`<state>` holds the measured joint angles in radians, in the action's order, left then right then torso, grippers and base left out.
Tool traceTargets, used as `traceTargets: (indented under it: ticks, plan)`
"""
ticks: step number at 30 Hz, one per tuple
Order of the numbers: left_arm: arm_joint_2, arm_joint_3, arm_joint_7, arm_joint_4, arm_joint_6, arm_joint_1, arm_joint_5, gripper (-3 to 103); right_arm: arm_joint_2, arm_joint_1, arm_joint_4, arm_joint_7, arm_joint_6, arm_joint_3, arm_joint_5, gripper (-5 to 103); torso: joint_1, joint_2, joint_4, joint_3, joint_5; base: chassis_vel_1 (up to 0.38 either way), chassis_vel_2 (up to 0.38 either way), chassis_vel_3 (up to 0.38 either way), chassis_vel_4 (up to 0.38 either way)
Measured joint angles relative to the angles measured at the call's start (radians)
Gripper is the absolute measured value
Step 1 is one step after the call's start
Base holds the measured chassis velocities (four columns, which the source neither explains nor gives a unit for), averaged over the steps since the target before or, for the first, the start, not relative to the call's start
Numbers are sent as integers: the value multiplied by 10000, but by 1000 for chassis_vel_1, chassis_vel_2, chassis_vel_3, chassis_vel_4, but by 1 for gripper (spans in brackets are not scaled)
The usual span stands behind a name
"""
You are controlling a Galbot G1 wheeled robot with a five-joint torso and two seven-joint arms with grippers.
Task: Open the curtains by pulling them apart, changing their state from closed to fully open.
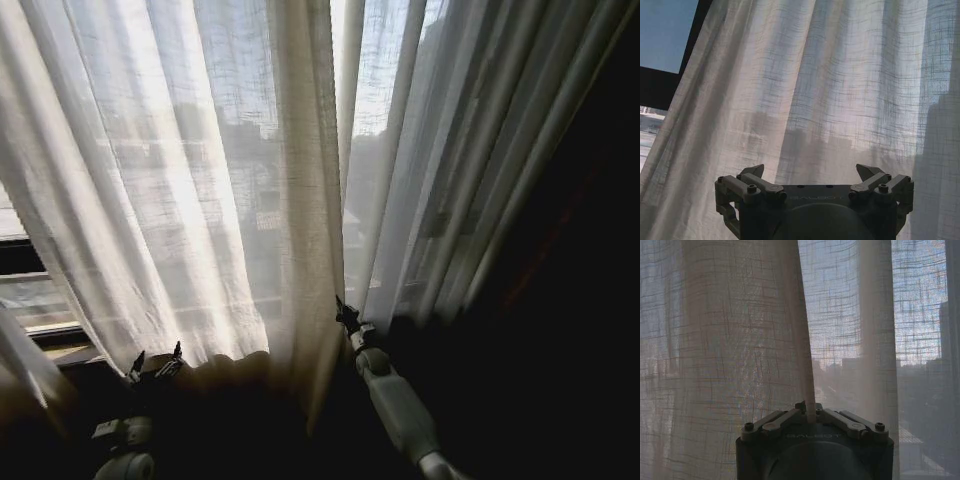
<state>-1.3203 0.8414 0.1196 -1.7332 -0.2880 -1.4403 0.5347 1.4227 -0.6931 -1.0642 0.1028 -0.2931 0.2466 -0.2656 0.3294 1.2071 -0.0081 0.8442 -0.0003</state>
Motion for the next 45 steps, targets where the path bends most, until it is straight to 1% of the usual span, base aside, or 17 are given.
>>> traceTargets:
  ticks: [5, 10, 14, 16, 18, 21, 22, 26, 28, 33, 35, 39, 45]
  plan:
    - [0, 0, 0, 0, 0, 0, 0, 100, 15, 6, 20, 88, -10, -3, 3, 0, 0, 0, 0, 0, 1, -357, -359, 339, 356]
    - [0, 0, 0, 0, 0, 0, 0, 100, 25, 52, 86, 123, -187, -34, 230, 0, 1, -1, 0, 1, -2, -363, -373, 364, 343]
    - [0, -1, 1, 0, 0, 0, 0, 100, 95, 90, 173, -108, -475, 5, 813, 0, 1, 0, -2, 0, 1, -325, -320, 320, 318]
    - [-2, -1, 1, 0, 0, 0, 0, 100, 109, 93, 185, -165, -518, 11, 877, 0, 1, -1, -3, 1, -2, -240, -275, 249, 270]
    - [-2, -2, 5, 0, 0, 0, 0, 100, 149, 106, 225, -270, -720, 18, 926, 0, 0, -1, -4, 0, 6, -146, -162, 138, 167]
    - [-2, -2, 6, -1, 0, 0, 0, 100, 193, 114, 239, -397, -847, 23, 1005, 0, 0, 0, -5, 0, 7, -14, -62, 69, 19]
    - [-2, -2, 7, -1, 0, 0, 0, 100, 203, 114, 235, -453, -868, 23, 1016, 0, 0, -1, -6, 1, 3, 0, 0, 0, 0]
    - [1, 6, 0, 2, 0, 0, 0, 100, 246, 107, 187, -454, -894, -3, 1055, 0, 0, -1, 4, 1, -10, 17, 32, -13, -20]
    - [3, 8, -1, 2, 1, 0, 0, 100, 251, 106, 168, -301, -893, 16, 1117, 0, 0, -1, 6, 1, -2, 33, 19, -21, -27]
    - [2, 7, -1, 2, 0, 0, 0, 100, 236, 91, 194, -90, -872, 57, 1089, 0, 0, -1, 1, 1, 2, 11, 17, -17, -21]
    - [0, 4, 0, 1, 0, 0, 0, 100, 232, 88, 220, -76, -868, 84, 1087, 0, -1, 0, -2, 0, 4, 0, 0, 0, 0]
    - [0, 2, 0, 2, 0, 0, 0, 100, 232, 88, 258, -96, -886, 93, 1084, 0, -1, 0, 0, 0, 1, -32, 7, 45, -21]
    - [0, 0, 0, 2, 0, 0, 0, 100, 239, 184, 403, -131, -1157, 97, 1114, 0, -3, 0, 1, 0, 0, -106, 113, 94, -110]
